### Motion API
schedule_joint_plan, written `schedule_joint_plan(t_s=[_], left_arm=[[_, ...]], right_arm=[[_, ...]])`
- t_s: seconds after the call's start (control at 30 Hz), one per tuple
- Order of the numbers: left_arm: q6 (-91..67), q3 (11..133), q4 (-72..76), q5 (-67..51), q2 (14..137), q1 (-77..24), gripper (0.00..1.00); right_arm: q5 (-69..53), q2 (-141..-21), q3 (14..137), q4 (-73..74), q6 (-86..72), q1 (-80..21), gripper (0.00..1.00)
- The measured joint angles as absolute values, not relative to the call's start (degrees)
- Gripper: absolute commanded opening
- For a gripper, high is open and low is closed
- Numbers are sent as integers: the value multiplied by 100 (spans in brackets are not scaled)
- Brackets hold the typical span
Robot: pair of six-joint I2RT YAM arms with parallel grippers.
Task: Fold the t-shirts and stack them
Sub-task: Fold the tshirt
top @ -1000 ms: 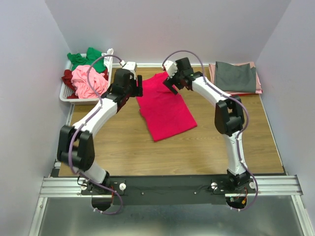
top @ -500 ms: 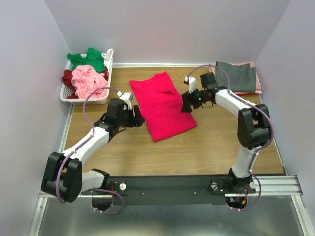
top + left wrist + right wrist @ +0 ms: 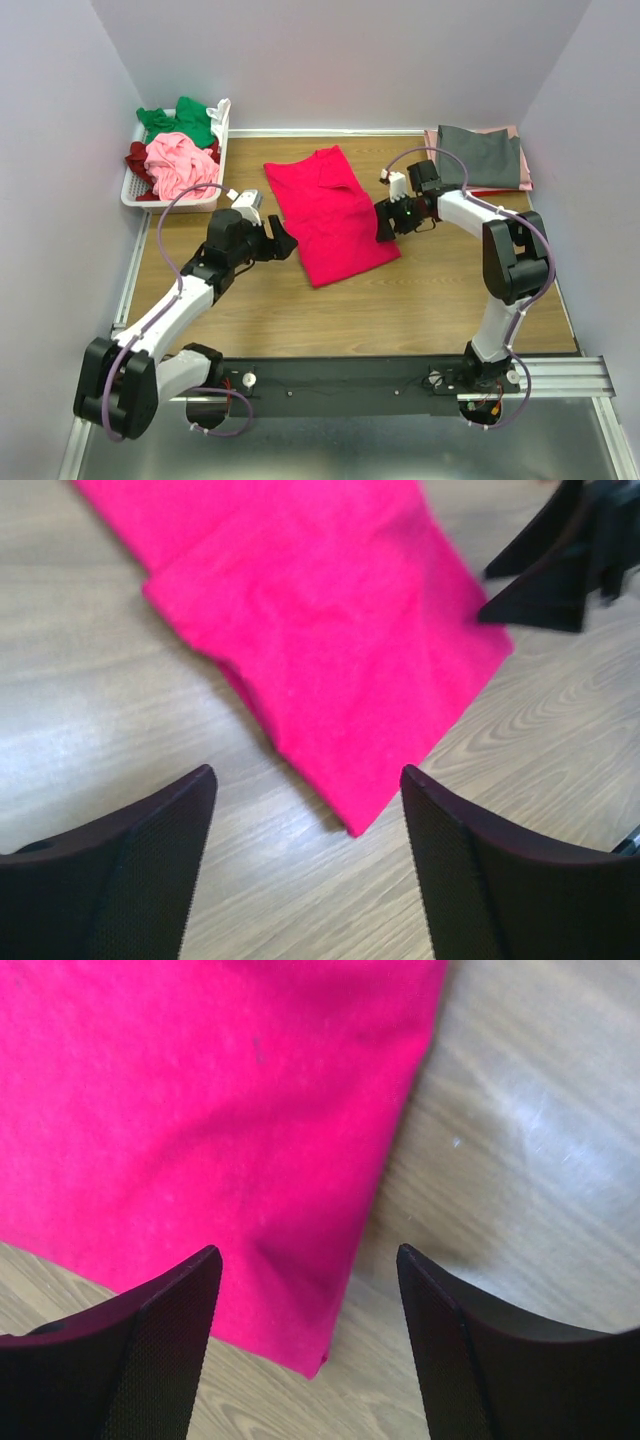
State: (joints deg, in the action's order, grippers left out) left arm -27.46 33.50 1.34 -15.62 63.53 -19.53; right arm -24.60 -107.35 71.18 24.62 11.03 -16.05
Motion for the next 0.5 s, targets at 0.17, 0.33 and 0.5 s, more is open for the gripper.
schedule_joint_plan(t_s=[0.17, 0.33, 0.5], left_arm=[[-2687, 3468, 329, -1557, 5830, -1951, 86], [-2596, 3754, 316, -1568, 5728, -1951, 84], [-2596, 3905, 318, -1732, 5277, -1951, 81]], right_arm=[[-2499, -10748, 6987, 2469, 1035, -1601, 52], [-2624, -10748, 6862, 2451, 882, -1601, 34], [-2648, -10739, 6689, 2456, 886, -1601, 15]])
